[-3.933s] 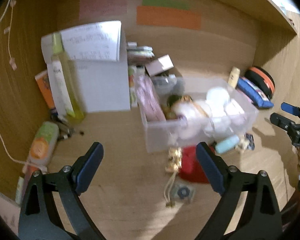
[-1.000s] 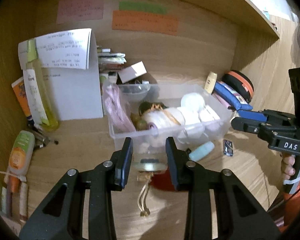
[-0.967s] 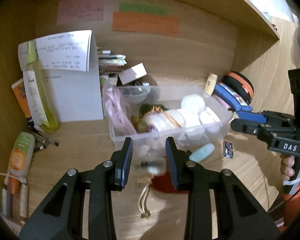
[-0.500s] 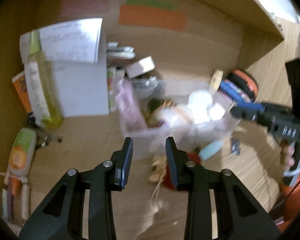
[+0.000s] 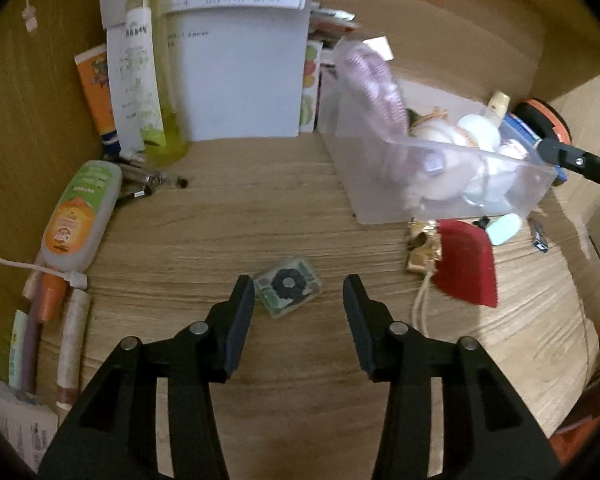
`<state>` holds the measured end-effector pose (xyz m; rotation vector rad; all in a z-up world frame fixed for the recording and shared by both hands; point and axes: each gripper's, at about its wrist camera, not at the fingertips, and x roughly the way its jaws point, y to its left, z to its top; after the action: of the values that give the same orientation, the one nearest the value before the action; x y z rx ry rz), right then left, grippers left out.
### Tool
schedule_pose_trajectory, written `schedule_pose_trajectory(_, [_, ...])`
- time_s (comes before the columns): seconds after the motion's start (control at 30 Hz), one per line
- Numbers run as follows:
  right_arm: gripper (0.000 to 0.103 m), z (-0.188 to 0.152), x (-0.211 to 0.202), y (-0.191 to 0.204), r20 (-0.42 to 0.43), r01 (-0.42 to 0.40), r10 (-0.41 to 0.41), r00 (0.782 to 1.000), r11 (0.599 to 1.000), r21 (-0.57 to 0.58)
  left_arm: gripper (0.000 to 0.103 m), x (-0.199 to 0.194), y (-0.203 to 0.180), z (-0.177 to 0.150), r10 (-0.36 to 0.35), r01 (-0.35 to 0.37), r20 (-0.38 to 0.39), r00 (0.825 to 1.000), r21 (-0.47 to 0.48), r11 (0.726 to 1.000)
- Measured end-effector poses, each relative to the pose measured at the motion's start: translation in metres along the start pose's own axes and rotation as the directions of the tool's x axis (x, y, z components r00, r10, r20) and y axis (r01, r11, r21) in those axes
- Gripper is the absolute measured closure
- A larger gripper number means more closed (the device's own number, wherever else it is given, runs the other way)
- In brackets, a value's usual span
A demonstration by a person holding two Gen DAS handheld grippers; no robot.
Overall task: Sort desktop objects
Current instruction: 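Carry the soap bar over the box with the right gripper while the left lowers the packet, then drop the soap bar into the box with the right gripper while the left regrasps the packet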
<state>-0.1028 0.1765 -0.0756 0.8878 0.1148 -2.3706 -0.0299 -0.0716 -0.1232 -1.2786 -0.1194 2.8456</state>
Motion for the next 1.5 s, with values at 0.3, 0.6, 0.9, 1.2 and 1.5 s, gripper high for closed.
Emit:
schedule_pose_trajectory(0.3, [0.066, 0.010, 0.010, -0.006, 0.002, 0.045, -0.045, 0.999, 0.999, 0.015, 0.064, 0.017, -0.009, 0.002, 0.061, -0.060, -0.033, 0.998, 0.018, 0.998])
schedule_pose_trajectory(0.6, [0.066, 0.014, 0.037, -0.011, -0.039, 0.053, -0.051, 0.998, 0.998, 0.027, 0.064, 0.000, -0.004, 0.010, 0.015, -0.013, 0.024, 1.000, -0.051, 0.999])
schedule_pose_trajectory(0.9, [0.066, 0.009, 0.043, -0.010, -0.036, 0.041, -0.040, 0.999, 0.999, 0.028, 0.064, -0.022, -0.021, 0.044, -0.056, 0.063, 0.128, 0.990, -0.053, 0.997])
schedule_pose_trajectory(1.2, [0.066, 0.007, 0.042, -0.008, -0.012, 0.054, -0.054, 0.998, 0.998, 0.024, 0.071, -0.028, -0.045, 0.066, -0.126, 0.129, 0.167, 0.978, -0.011, 0.992])
schedule_pose_trajectory(1.5, [0.065, 0.006, 0.041, -0.008, -0.002, 0.058, -0.058, 0.998, 0.998, 0.029, 0.072, -0.026, -0.047, 0.061, -0.127, 0.125, 0.153, 0.980, 0.018, 0.992])
